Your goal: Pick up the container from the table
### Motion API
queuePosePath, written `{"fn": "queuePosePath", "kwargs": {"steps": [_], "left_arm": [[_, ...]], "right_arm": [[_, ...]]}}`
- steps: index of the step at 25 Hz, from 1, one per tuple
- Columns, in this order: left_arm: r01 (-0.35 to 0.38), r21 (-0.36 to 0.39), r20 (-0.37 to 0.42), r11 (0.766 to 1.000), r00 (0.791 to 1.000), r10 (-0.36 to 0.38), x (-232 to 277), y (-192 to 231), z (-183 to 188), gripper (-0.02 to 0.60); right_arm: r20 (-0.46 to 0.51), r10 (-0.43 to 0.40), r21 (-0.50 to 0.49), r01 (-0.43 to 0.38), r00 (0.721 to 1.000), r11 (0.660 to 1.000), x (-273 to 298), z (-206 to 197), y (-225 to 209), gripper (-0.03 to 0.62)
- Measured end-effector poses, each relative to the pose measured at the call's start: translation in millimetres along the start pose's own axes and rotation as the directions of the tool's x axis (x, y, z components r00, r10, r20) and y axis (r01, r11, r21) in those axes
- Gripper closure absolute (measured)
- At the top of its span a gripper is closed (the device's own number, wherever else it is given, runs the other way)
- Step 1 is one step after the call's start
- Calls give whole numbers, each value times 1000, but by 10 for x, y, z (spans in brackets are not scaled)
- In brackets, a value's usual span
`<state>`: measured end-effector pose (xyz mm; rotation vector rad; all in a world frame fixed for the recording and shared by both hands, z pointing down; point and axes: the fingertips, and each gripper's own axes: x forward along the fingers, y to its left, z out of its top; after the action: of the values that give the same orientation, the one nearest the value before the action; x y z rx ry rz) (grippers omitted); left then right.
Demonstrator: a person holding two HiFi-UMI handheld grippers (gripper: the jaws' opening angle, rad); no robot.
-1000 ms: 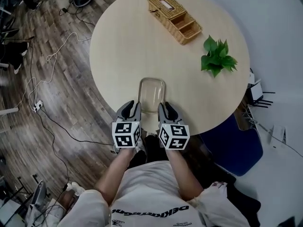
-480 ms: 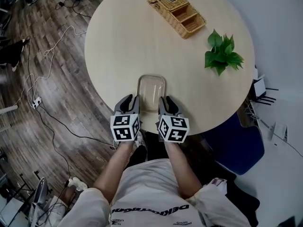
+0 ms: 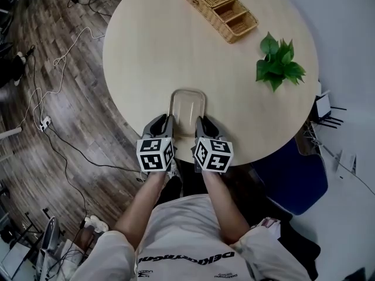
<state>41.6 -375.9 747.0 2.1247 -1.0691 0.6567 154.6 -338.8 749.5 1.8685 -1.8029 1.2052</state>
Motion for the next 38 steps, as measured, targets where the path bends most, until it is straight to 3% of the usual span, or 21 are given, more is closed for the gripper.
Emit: {"fn": "queuePosePath", "kwargs": {"steps": [16,38], "left_arm": [[16,-14,8,1000,1000,-16,-119,-150,37,543],[41,87,181,995,982,-57,-1256,-687,295,541]], "right_arm": [[11,25,-4,-25,1000,1000,-144,78,13,533],[180,47,-105,-28,983,994,-1311,313,395,533]]}}
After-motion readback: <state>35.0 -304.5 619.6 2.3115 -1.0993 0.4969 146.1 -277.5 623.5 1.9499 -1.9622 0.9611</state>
